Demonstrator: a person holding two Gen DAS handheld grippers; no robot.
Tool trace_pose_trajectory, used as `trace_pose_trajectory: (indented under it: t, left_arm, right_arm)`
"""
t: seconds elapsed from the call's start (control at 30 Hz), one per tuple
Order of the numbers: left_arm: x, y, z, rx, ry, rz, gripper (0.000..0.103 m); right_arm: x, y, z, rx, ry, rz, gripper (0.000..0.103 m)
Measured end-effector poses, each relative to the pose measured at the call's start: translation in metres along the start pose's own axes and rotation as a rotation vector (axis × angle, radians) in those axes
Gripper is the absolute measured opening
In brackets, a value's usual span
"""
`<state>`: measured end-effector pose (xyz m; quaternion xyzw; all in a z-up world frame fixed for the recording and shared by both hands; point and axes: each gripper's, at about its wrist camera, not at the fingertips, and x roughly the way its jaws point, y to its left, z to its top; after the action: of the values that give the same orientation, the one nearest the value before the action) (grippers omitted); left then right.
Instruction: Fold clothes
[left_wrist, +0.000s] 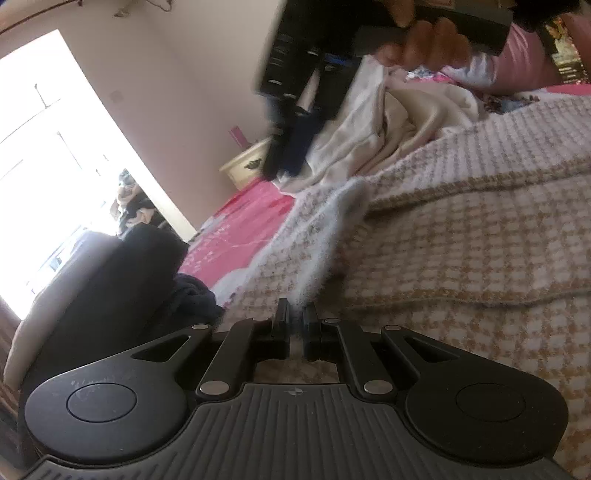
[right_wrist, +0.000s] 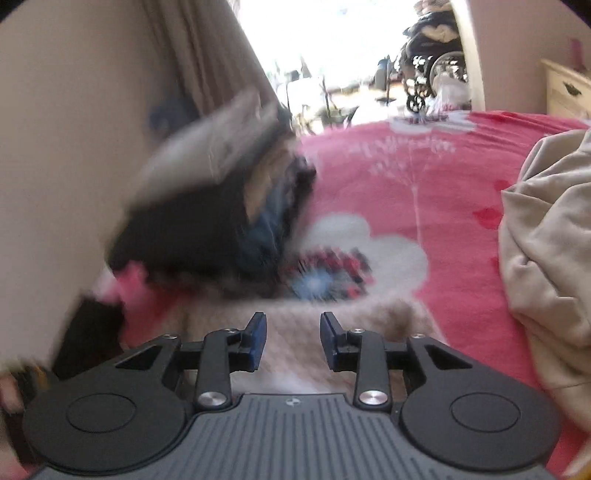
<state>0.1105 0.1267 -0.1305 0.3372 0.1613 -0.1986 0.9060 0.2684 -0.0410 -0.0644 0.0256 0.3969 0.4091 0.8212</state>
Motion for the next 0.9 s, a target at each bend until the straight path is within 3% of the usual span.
trace_pose_trajectory:
  t: [0.17, 0.27, 0.33, 0.47, 0.6, 0.73, 0.83, 0.9]
  left_arm:
    - [-0.006, -0.005, -0.005, -0.010, 0.023, -0.055, 0.004]
    - [-0.014, -0.010, -0.005, 0.021, 0.038, -0.079, 0.006]
    - [-0.024, -0.002, 0.000, -0.021, 0.042, -0.097, 0.009]
    - [-0.038, 0.032, 0.013, -0.206, 0.010, -0.087, 0.009]
    - [-0.005, 0.055, 0.016, -0.343, 0.038, 0.001, 0.011]
    - [0.045, 0.052, -0.012, -0.365, 0.206, 0.059, 0.013]
    - [0.041, 0.051, -0.018, -0.380, 0.176, 0.073, 0.014]
    - [0.043, 0.053, -0.020, -0.395, 0.169, 0.070, 0.015]
  right_arm:
    - [0.046, 0.020, -0.031, -0.219, 0.106, -0.109, 0.032]
    - [0.064, 0.021, -0.061, -0.360, 0.091, -0.164, 0.032]
    - [0.061, 0.019, -0.063, -0.355, 0.075, -0.163, 0.032]
    - [0.058, 0.013, -0.066, -0.329, 0.059, -0.145, 0.032]
    - [0.060, 0.017, -0.070, -0.324, 0.032, -0.159, 0.032]
    - [0.058, 0.019, -0.077, -0.332, 0.000, -0.170, 0.032]
    - [0.046, 0.021, -0.068, -0.313, 0.002, -0.161, 0.030]
    - [0.033, 0.020, -0.057, -0.266, -0.056, -0.145, 0.029]
